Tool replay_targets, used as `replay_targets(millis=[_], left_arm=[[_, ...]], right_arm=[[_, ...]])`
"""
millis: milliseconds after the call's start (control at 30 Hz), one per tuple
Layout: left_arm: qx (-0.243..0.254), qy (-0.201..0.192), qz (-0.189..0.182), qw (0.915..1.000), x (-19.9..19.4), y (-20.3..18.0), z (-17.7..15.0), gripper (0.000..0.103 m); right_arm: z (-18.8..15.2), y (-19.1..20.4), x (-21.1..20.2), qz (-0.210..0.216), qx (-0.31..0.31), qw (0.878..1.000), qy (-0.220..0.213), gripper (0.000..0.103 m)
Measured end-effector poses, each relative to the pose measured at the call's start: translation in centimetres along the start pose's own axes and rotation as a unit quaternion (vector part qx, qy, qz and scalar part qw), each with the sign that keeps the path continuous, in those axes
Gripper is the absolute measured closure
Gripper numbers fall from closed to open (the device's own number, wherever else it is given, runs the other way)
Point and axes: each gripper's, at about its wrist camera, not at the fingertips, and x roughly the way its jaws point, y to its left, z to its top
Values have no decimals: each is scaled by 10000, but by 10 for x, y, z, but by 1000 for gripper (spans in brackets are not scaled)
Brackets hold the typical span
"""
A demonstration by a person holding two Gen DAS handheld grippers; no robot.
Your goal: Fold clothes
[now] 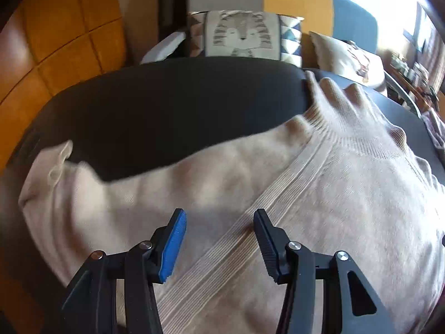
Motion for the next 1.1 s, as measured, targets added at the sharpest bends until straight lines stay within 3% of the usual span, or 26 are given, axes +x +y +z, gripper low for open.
replay_targets(millis=[233, 267, 500, 667, 733, 900, 1100], left_arm=[[-30, -20, -28, 10000, 0, 7, -17, 50], [-52, -46, -27, 10000, 1, 10, -16, 50], [6, -91, 50, 9999, 27, 19, 9, 35], [-87, 90, 54, 9999, 28, 21, 19, 35], [-166, 158, 58, 9997, 19, 20, 16, 37], [5, -114, -114, 9999, -19, -3, 13, 37], [450, -225, -688, 9964, -52, -54, 17, 37]], right_arm=[[-4, 30, 25, 247, -203, 9988, 376, 0], [-6, 34, 27, 132, -273, 9989, 351, 0], [-1, 42, 35, -34, -85, 9997, 238, 0], [1, 36, 30, 198, -110, 9994, 277, 0], [-4, 17, 11, 109, 24, 9999, -65, 0], [-20, -72, -30, -1025, 600, 9902, -729, 0], [-37, -202, -36, -2189, 1398, 9638, -606, 0]])
